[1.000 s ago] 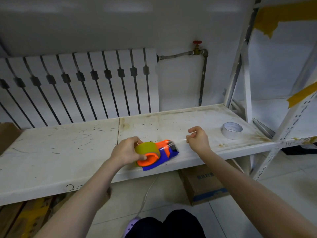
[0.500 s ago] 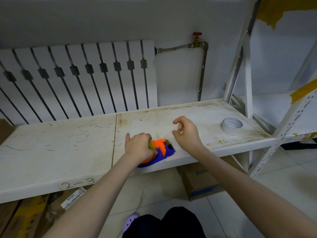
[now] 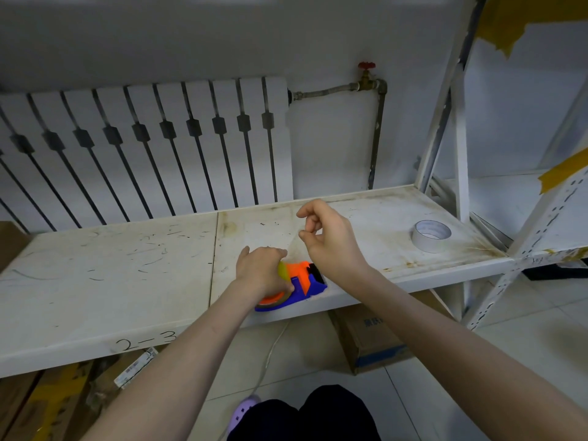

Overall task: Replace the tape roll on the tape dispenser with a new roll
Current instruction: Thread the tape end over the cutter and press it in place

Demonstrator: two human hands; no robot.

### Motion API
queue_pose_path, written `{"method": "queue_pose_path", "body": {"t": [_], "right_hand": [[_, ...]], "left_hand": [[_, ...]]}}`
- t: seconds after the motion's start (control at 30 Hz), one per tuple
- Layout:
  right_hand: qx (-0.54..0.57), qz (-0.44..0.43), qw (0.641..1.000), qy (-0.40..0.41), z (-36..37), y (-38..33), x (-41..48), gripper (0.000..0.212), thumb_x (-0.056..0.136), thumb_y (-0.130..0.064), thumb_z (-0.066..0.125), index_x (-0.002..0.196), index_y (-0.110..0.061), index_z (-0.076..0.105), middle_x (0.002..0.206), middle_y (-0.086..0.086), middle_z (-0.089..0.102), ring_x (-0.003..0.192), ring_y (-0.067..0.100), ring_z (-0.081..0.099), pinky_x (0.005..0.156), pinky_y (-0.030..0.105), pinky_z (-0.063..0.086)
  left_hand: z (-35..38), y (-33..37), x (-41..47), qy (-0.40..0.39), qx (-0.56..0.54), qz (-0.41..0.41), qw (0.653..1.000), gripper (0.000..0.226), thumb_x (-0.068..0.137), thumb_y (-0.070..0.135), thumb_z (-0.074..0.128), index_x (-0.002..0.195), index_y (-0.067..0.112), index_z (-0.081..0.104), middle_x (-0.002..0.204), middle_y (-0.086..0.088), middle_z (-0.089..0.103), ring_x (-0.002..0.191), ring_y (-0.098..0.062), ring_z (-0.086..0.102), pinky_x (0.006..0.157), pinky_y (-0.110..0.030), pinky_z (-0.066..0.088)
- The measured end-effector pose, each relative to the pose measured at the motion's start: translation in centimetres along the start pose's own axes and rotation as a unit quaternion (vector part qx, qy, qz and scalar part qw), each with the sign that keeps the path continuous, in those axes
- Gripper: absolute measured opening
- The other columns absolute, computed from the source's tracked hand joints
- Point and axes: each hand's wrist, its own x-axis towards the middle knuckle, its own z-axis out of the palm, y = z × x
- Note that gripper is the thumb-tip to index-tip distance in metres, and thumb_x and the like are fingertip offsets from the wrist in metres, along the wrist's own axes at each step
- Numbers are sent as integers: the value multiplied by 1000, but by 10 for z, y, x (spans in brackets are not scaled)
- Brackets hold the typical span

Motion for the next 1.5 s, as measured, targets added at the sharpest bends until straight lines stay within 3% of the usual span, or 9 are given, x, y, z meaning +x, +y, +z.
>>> {"method": "queue_pose_path", "body": {"t": [0.2,0.4,0.63,0.83,0.93,1.07,1.17,1.3,1.5], "right_hand": [[33,22,998,44,-13,2,1,31,83,6,60,97,-21,52,71,-8,49,71,6,50,68,6,43],[42,106,991,68,-25,27,-2,26,84,1,62,103,-14,54,73,2,53,70,13,55,69,12,44],[119,293,947,50,0,72,-16,28,86,-10,63,112,-12,53,86,4,55,77,17,66,68,26,51],[112,365,924,18,13,97,-27,43,84,-15,66,123,-10,47,112,6,52,83,16,63,86,33,54],[120,375,919,19,20,103,-30,45,83,-17,68,122,-9,48,116,11,57,84,19,66,90,39,55],[121,402,908,17,24,111,-31,47,81,-15,71,122,-9,49,114,10,59,73,12,64,82,30,55],[143,435,889,2,26,115,-33,48,79,-13,73,121,-6,50,94,5,61,69,9,63,86,34,57],[131,455,881,-26,29,119,-37,40,78,-13,75,113,-5,57,80,1,58,67,8,63,82,30,58],[169,463,870,-26,29,118,-39,29,79,-8,73,104,-1,62,82,7,61,69,14,64,79,29,58]], "left_hand": [[-3,2,0,-11,-7,9,1000,87,70,50,71,144,26,33,139,0,53,131,-24,45,113,-42,26],[-10,-6,-3,-4,27,20,999,79,71,26,67,143,27,36,132,1,59,121,-25,53,90,-35,43],[-8,-17,-6,-38,41,10,998,81,70,37,73,141,25,36,134,-2,56,127,-26,49,109,-45,29],[0,-9,-11,-24,45,110,993,97,62,58,76,143,24,35,152,-1,36,140,-21,32,116,-50,15],[11,-6,-13,1,45,157,987,84,72,55,69,143,25,38,153,1,35,141,-18,31,117,-43,15],[22,-11,-12,58,17,170,984,64,78,45,67,135,24,49,143,2,47,132,-19,42,113,-38,24],[25,-14,-7,91,-11,185,978,48,74,44,70,116,22,63,119,3,63,113,-20,55,99,-35,39],[27,-17,-5,105,-48,204,972,35,70,40,75,97,18,75,102,3,71,101,-21,60,88,-28,41],[25,-18,-6,89,-63,193,975,29,70,38,76,91,18,77,96,0,75,115,-20,56,89,-27,43]]}}
